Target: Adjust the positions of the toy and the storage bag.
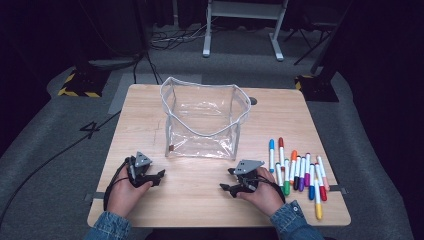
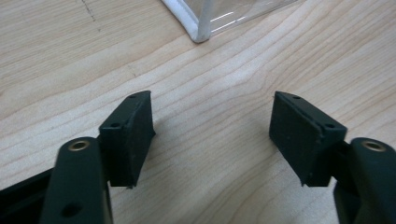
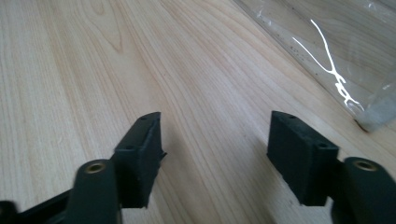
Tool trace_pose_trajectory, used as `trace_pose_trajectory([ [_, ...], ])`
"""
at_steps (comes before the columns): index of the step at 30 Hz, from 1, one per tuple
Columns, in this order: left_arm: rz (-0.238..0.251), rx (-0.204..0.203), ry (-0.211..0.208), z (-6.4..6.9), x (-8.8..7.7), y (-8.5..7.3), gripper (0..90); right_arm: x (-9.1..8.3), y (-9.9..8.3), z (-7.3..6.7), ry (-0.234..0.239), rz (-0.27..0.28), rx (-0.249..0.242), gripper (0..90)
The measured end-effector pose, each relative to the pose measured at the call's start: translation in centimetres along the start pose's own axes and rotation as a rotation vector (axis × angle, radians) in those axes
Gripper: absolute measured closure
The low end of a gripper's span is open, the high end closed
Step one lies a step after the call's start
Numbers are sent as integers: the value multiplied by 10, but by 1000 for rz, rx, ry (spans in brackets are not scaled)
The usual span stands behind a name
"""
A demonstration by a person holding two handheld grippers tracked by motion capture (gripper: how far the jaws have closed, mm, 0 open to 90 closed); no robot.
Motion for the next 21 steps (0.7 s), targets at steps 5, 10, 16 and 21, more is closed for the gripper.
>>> trace_pose_trajectory([
  [5,28,-9,-7,0,-8,10,323,-14,5,8,-7,3,33,400],
  [10,65,-2,-6,0,-15,27,317,-30,10,16,-37,-16,27,437],
  [16,115,-8,-44,2,-17,56,322,-56,25,42,-82,19,82,479],
  [21,132,-5,-44,0,-5,72,333,-62,37,66,-122,15,111,471],
])
Point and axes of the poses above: each handheld gripper's, and its own axes: x roughly forward along the jaws, y roughly out of its top, z roughly to its right, the point moved 7 cm from there along x, roughly forward along the jaws, and after that the axes turned 3 degrees about y, right-handed, at the moved point
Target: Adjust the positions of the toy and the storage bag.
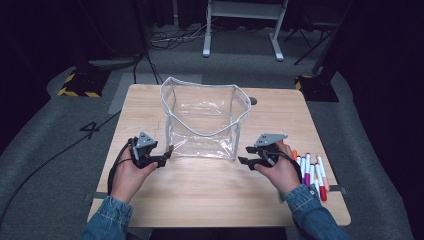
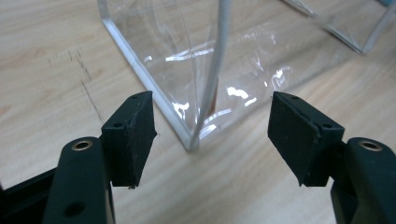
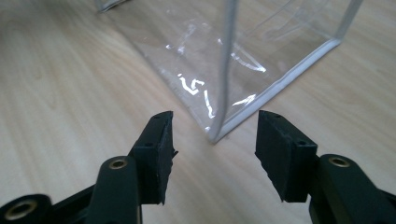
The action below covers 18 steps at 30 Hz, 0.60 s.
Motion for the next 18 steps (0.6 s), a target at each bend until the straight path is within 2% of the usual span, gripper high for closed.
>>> trace_pose_trajectory([
  [2,10,13,-1,0,7,6,402,4,5,5,-2,-1,-4,488],
  [4,15,22,-4,0,11,9,477,9,11,6,32,7,-5,552],
  [5,31,22,-12,2,16,12,589,13,15,6,63,12,-9,602],
  [6,25,21,-15,3,18,13,677,16,18,6,76,11,-16,641],
  [7,12,39,-2,3,20,13,677,16,18,6,76,11,-16,641],
  [8,-17,57,0,5,21,13,833,21,21,7,84,2,-41,793],
  [10,-29,100,28,6,21,14,861,22,22,8,64,-17,-44,867],
  [11,-33,109,31,8,20,14,865,21,22,8,66,-18,-36,874],
  [13,-34,104,18,9,19,13,866,19,20,8,66,-20,-38,880],
  [15,-29,89,-28,19,15,12,864,9,12,7,53,-37,-43,881],
  [18,-46,165,-47,35,7,5,862,-1,4,2,58,-41,-38,881],
])
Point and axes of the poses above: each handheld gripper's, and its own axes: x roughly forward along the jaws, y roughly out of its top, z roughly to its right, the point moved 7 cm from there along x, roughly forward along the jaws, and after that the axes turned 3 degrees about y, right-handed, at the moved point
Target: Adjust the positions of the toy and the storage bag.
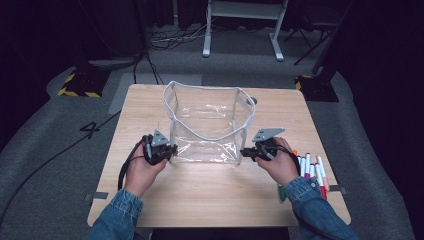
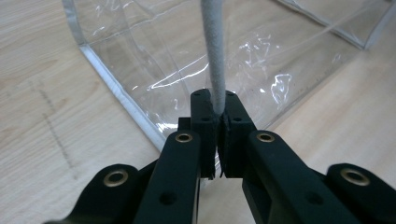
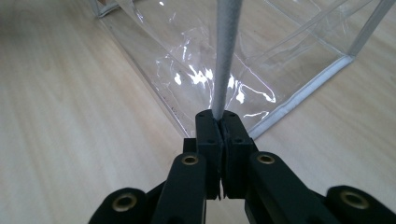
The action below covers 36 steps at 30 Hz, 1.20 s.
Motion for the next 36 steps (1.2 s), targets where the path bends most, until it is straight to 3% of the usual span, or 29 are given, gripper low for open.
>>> trace_pose_trajectory([
  [2,4,49,-35,19,-8,-6,855,-15,-15,-12,10,-3,2,881],
  [3,4,49,-35,19,-8,-6,853,-15,-15,-12,10,-3,2,881],
  [5,11,70,-59,32,-13,-9,850,-29,-29,-24,22,-6,6,881],
  [6,12,77,-95,46,-17,-11,851,-39,-39,-33,26,-7,10,881],
  [8,13,85,-129,60,-20,-13,854,-51,-51,-40,27,-13,18,881],
  [9,13,85,-129,60,-20,-13,855,-55,-55,-42,25,-13,19,881],
  [11,15,113,-178,84,-25,-14,855,-67,-66,-47,22,-19,28,881],
  [13,12,123,-190,91,-26,-14,854,-79,-78,-51,18,-21,43,881],
  [16,8,153,-232,113,-28,-14,851,-92,-92,-56,11,-22,58,880],
  [24,9,191,-302,148,-30,-13,840,-120,-119,-59,-1,-6,111,880],
  [32,-3,217,-339,171,-35,-14,832,-136,-134,-64,-13,-16,130,880],
  [36,-7,215,-345,174,-37,-14,813,-139,-137,-63,-18,-13,136,879],
])
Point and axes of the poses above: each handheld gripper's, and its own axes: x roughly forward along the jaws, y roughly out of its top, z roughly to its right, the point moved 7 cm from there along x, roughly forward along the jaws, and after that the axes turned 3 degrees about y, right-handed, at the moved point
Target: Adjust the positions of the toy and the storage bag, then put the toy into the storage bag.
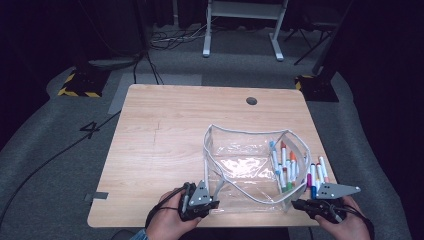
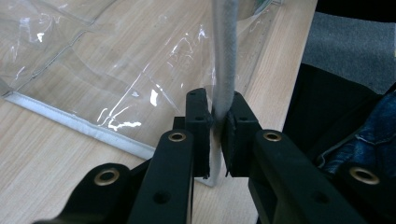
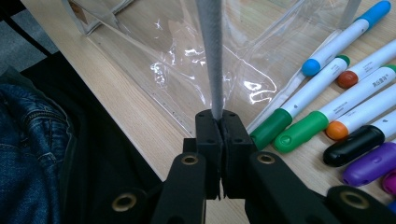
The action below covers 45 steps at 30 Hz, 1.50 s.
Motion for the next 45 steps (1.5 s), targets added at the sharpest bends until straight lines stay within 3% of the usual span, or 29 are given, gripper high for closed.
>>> trace_pose_trajectory([
  [3,6,-26,-20,0,-2,-1,762,0,0,0,4,-1,-3,872],
  [9,51,-95,-42,-10,-21,-4,622,-6,1,5,17,10,30,691],
  [15,57,-113,-31,-16,-28,-5,522,-19,1,12,-1,31,50,638],
  [23,105,-137,89,-57,-46,0,433,-48,4,38,-102,67,80,605],
  [24,106,-143,107,-64,-47,1,404,-55,4,46,-140,76,90,596],
  [26,107,-138,172,-83,-47,2,388,-62,4,54,-180,77,103,588],
  [30,106,-164,218,-103,-43,-1,373,-70,0,68,-230,80,126,579],
  [32,90,-190,247,-118,-37,-10,365,-75,-8,86,-292,67,168,562],
  [38,55,-220,275,-134,-27,-27,348,-70,-24,122,-363,32,218,556],
  [41,31,-231,294,-141,-22,-38,347,-65,-28,132,-372,15,234,557],
  [42,22,-229,303,-145,-20,-43,346,-58,-32,144,-376,-4,257,557],
  [45,14,-241,305,-149,-18,-48,345,-52,-34,151,-375,-13,267,556],
])
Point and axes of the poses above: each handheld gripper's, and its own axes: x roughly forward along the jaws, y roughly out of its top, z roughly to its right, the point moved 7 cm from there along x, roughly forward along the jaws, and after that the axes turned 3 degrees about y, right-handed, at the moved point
